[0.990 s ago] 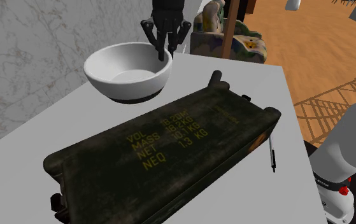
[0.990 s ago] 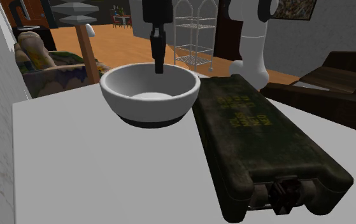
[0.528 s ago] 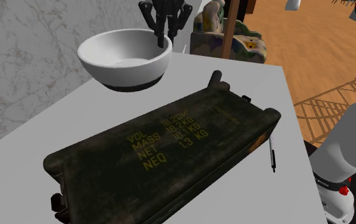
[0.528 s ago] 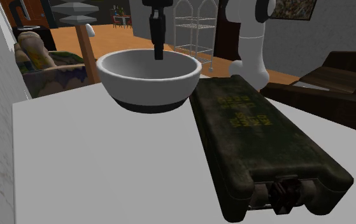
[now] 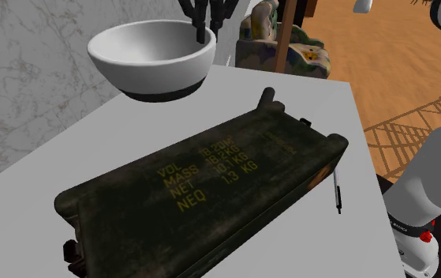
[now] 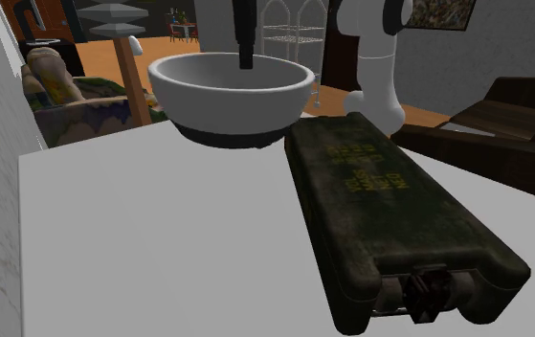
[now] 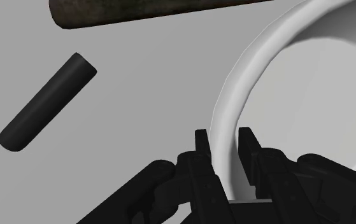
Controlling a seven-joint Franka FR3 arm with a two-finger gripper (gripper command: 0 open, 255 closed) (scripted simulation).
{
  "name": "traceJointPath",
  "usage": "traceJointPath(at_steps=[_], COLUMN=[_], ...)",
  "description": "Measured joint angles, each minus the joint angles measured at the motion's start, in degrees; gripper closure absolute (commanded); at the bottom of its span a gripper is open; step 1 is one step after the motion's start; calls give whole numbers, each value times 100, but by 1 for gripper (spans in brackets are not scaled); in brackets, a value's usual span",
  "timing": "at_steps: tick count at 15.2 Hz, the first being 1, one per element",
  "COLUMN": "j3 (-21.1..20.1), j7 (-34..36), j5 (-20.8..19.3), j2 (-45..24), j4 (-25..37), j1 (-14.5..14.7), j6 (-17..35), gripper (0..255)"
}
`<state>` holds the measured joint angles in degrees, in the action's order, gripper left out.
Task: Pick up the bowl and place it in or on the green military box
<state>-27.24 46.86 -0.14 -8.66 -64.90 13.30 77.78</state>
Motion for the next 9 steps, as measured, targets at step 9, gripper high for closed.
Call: traceJointPath(at_steps=[9], j3=[-34], j7=[253], j5=[837], j2=[1799], j4=[-1639], j1=[-15], j6=[62], gripper=[255])
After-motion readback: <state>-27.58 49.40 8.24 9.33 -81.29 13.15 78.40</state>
